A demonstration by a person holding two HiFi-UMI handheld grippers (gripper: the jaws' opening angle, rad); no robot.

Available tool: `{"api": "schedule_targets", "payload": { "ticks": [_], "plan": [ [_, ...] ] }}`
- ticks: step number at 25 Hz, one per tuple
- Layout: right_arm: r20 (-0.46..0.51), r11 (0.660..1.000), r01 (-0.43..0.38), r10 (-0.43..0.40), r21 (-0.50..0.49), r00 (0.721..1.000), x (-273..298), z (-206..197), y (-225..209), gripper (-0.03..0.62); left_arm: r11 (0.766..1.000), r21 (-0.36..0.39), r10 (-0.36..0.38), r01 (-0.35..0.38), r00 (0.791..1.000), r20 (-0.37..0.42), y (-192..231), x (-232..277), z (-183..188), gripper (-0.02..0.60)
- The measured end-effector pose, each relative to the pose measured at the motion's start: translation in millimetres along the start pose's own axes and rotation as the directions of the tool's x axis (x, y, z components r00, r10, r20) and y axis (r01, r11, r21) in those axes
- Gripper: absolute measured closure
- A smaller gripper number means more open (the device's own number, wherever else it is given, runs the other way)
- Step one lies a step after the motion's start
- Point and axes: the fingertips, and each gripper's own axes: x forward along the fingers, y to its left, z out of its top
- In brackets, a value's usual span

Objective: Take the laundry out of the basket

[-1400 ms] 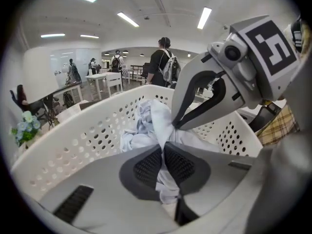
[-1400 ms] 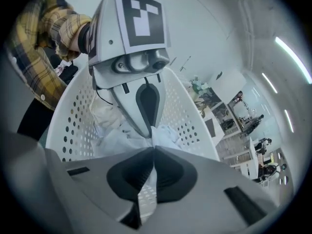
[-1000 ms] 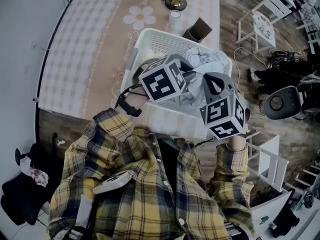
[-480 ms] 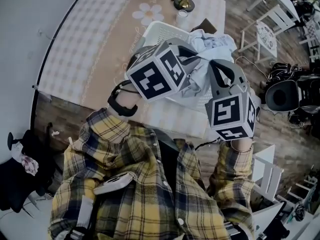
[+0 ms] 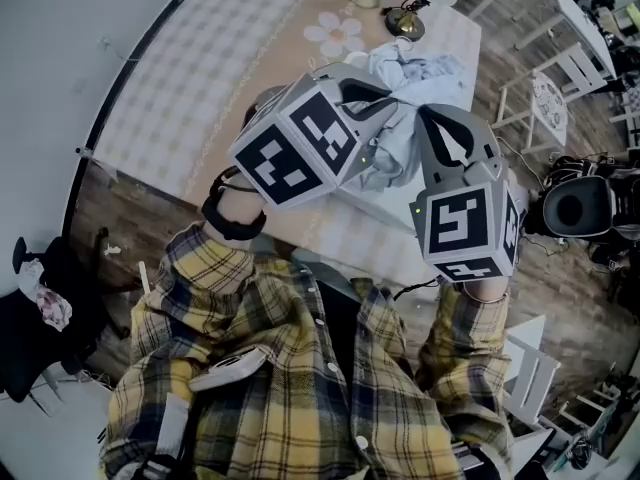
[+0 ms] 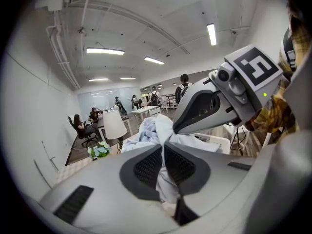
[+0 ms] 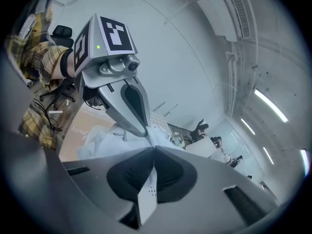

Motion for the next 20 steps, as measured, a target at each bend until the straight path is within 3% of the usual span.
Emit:
{"api": "schedule_targets", "payload": {
  "ticks": [10,20],
  "plan": [
    [0.043,0.999,-0.008,0.01,-0.045,0.999,48,108,25,0.565,0.997,-0.024,0.069,-0.068,0.997,0.025,75,-89,-33,0.543],
    [0.088,0.998,-0.05,0.054,-0.043,0.995,127,204,66,0.565,0.992,-0.037,0.121,-0.122,0.993,-0.013,163,-165,-95,0.545]
  ]
}}
